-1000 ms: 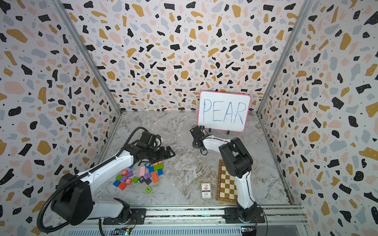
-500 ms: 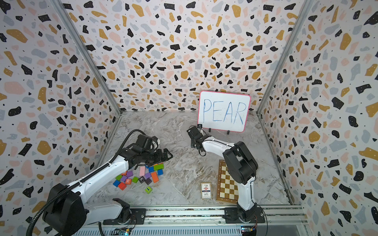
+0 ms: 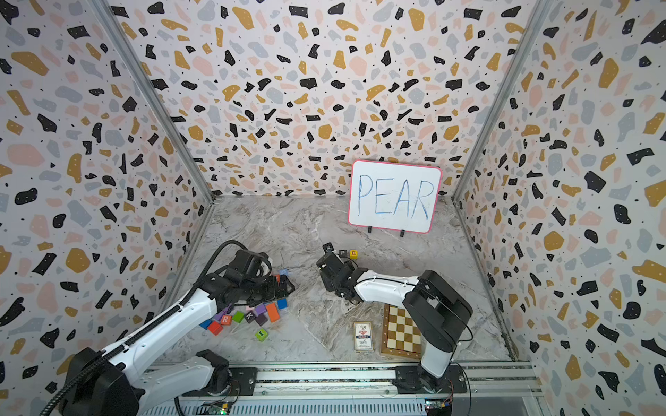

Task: Spell the uppercase word “pear” with letter blocks
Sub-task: Pick up the letter block from the center of the board.

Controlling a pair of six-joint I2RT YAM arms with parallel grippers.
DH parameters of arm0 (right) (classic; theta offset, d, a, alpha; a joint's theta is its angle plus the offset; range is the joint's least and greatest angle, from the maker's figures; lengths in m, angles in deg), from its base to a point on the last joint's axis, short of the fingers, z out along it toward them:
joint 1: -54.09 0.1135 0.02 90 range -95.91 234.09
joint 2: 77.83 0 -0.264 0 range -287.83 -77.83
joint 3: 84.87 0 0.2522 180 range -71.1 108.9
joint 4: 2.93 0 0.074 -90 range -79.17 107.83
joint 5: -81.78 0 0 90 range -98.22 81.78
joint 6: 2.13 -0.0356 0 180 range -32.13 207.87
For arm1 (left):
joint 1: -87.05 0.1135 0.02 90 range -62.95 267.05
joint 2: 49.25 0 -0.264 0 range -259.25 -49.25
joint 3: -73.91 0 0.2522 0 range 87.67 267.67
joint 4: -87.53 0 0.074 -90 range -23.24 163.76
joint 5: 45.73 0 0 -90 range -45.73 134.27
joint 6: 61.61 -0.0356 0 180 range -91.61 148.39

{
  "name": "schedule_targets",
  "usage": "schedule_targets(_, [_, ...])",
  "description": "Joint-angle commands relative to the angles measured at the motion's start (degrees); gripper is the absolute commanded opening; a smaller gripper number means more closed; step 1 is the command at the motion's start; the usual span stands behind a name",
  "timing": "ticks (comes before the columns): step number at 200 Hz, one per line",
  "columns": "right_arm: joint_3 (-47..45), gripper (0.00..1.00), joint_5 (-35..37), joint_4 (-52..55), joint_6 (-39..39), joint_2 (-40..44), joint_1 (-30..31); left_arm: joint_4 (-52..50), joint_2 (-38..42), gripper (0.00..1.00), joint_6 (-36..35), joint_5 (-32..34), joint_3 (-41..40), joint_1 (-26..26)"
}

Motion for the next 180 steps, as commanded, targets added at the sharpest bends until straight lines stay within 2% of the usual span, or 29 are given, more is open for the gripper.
schedule_targets(1, [-2.06, 0.84, -1.94, -4.70, 3.13, 3.04, 0.74, -1.59, -0.26, 0.99, -1.68, 1.80, 0.57, 1.49])
schedule_targets(30, [-5.13, 1.00, -4.77, -8.15, 3.75, 5.52, 0.88, -1.71, -3.24, 0.98, -3.39, 1.78, 2.42, 3.53])
schedule_targets(70, [-6.82, 0.99, -8.38, -11.06, 4.83, 6.61, 0.86, -1.74, -10.85, 0.93, -6.45, 1.99, 7.31, 4.79])
schedule_targets(92, [-7.62, 1.00, -9.47, -12.21, 5.07, 6.98, 0.78, -2.29, -15.22, 0.86, -7.79, 1.90, 10.16, 5.56])
schedule_targets(136, [-8.19, 1.00, -10.18, -13.38, 5.84, 7.33, 0.70, -2.27, -20.29, 0.65, -8.83, 2.47, 14.13, 6.67])
schedule_targets(180, [-8.64, 1.00, -11.33, -14.22, 6.21, 7.47, 0.44, -3.09, -24.76, 0.57, -9.89, 4.31, 17.52, 7.40])
